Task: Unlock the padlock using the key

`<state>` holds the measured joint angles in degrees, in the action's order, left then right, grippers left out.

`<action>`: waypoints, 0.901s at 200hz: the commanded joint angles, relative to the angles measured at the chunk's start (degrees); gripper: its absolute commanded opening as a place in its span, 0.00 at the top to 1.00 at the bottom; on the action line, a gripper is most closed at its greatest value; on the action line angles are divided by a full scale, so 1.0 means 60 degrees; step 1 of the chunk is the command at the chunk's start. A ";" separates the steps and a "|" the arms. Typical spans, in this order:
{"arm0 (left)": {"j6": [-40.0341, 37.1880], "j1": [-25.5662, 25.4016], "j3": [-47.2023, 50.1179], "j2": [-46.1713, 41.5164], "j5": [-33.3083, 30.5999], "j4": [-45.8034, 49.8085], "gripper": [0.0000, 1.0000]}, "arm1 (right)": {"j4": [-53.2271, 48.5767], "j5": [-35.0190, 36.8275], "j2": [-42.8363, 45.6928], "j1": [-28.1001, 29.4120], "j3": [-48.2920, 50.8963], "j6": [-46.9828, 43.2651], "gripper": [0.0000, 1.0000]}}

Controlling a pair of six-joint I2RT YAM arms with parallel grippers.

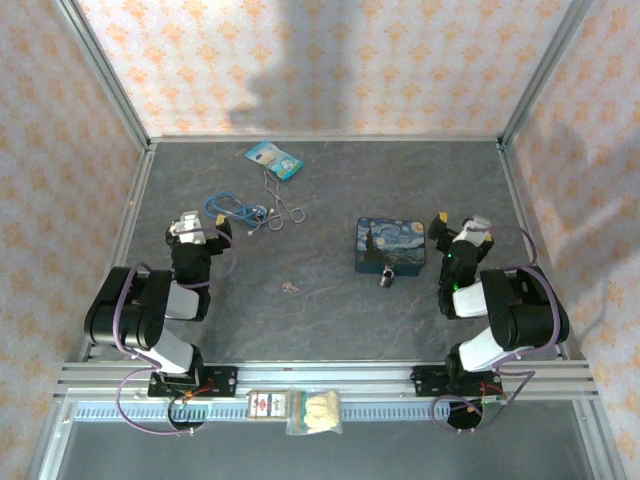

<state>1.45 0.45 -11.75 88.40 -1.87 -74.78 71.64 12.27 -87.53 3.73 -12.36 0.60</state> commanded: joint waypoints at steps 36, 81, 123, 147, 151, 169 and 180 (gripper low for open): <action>-0.0012 0.0066 -0.0137 -0.0061 0.0112 -0.0056 0.01 | 0.0294 0.0240 0.0101 0.0067 0.0112 -0.0009 0.00; -0.0009 0.0063 -0.0115 -0.0069 0.0092 -0.0101 0.01 | 0.0292 0.0240 0.0101 0.0067 0.0108 -0.0008 0.00; -0.0015 0.0065 -0.0138 -0.0056 0.0092 -0.0054 0.01 | 0.0280 0.0240 0.0086 0.0067 0.0073 0.0002 0.00; -0.0008 0.0065 -0.0137 -0.0057 0.0078 -0.0053 0.01 | 0.0262 0.0240 0.0097 0.0067 0.0074 0.0001 0.00; -0.0008 0.0060 -0.0137 -0.0056 0.0083 -0.0056 0.01 | 0.0277 0.0233 0.0104 0.0067 0.0095 0.0000 0.00; -0.0037 -0.0045 -0.0130 -0.0070 -0.0279 -0.0090 0.01 | 0.0353 0.0297 0.0162 0.0092 0.0119 -0.0032 0.00; -0.0040 -0.0170 -0.0162 -0.0208 -0.0794 0.0044 0.01 | -0.0139 0.0317 0.0365 0.0126 -0.0011 -0.0021 0.00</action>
<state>1.45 0.36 -11.75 88.40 -2.33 -74.78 71.57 12.45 -87.46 3.81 -12.36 0.58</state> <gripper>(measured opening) 0.993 0.998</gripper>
